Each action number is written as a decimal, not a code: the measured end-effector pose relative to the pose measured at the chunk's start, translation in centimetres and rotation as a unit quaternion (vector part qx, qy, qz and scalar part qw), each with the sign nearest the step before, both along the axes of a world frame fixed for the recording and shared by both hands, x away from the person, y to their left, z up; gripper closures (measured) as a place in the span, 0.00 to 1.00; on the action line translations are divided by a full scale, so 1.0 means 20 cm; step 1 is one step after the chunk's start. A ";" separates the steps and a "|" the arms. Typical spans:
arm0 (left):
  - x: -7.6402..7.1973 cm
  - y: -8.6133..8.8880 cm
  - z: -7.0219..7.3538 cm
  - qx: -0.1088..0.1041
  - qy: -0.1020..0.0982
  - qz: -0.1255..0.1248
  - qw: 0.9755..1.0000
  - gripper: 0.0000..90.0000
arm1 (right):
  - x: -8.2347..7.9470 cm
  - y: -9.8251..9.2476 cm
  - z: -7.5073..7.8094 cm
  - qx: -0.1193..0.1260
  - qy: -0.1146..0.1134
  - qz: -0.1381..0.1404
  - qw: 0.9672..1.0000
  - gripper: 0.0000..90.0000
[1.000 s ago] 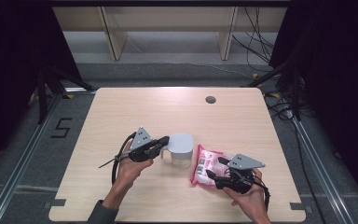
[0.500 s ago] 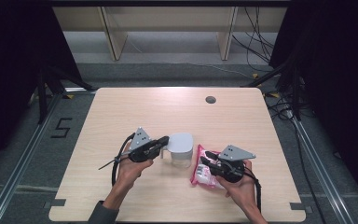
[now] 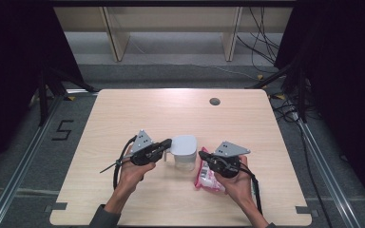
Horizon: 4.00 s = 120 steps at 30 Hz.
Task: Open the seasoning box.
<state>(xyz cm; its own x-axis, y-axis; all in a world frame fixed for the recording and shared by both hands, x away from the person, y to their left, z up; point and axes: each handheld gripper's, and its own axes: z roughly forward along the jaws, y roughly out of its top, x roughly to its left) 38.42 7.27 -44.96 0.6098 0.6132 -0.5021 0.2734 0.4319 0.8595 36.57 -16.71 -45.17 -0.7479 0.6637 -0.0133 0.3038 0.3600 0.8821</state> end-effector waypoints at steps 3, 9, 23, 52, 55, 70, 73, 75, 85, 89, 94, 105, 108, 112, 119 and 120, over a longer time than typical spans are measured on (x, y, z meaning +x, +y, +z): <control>0.00 0.00 0.00 -0.002 0.003 0.001 1.000 0.98 | 0.01 0.01 0.00 0.002 0.011 0.009 1.000 1.00; 0.00 -0.01 0.00 -0.009 -0.002 0.005 1.000 0.98 | 0.01 0.03 0.00 0.000 0.015 0.003 1.000 1.00; 0.00 0.01 -0.01 0.000 -0.001 0.001 1.000 0.98 | 0.03 0.02 0.01 -0.012 0.017 0.007 1.000 1.00; -0.14 0.11 -0.04 0.016 0.027 0.012 0.999 0.46 | 0.05 0.13 0.10 0.017 0.004 0.022 1.000 1.00; -0.16 0.10 -0.07 0.014 0.039 0.015 0.999 0.43 | 0.06 0.15 0.10 0.014 -0.015 0.022 1.000 1.00; -0.19 0.37 -0.12 0.366 0.022 -0.089 0.926 0.33 | 0.05 0.29 0.16 0.040 -0.029 0.058 0.997 1.00; -0.19 0.37 -0.13 0.352 0.033 -0.090 0.931 0.32 | 0.04 0.28 0.16 0.042 -0.027 0.054 0.997 1.00; -0.19 0.37 -0.12 0.363 0.024 -0.087 0.927 0.32 | 0.03 0.28 0.17 0.042 -0.018 0.054 0.997 1.00; -0.20 0.39 -0.13 0.361 0.033 -0.082 0.928 0.29 | -0.09 0.16 0.12 0.019 -0.025 0.060 0.998 1.00; -0.21 0.40 -0.14 0.359 0.038 -0.082 0.929 0.29 | -0.12 0.11 0.03 -0.002 0.006 0.054 0.999 1.00; -0.21 0.40 -0.14 0.356 0.039 -0.077 0.931 0.29 | -0.14 0.12 -0.09 -0.046 0.031 0.055 0.997 1.00; -0.20 0.41 -0.15 0.361 0.032 -0.080 0.929 0.29 | -0.11 0.11 -0.19 -0.097 0.057 0.042 0.993 1.00; -0.21 0.41 -0.15 0.359 0.038 -0.076 0.930 0.29 | -0.12 0.10 -0.18 -0.107 0.056 0.051 0.991 1.00; -0.21 0.42 -0.15 0.351 0.040 -0.073 0.933 0.29 | -0.14 0.08 -0.17 -0.121 0.062 0.049 0.990 1.00; -0.21 0.43 -0.14 0.358 0.028 -0.074 0.930 0.29 | -0.19 0.00 -0.16 -0.134 0.059 0.046 0.988 1.00; -0.21 0.43 -0.14 0.342 0.036 -0.072 0.936 0.29 | -0.19 -0.01 -0.16 -0.136 0.057 0.046 0.988 1.00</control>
<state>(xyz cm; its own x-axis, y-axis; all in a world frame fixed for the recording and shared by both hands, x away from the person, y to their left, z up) 34.17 15.80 -47.86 0.6910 0.7200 -0.0644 0.3537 -0.2591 0.8988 32.67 -16.97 -48.36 -0.8122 0.5760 -0.0930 0.3509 0.6096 0.7108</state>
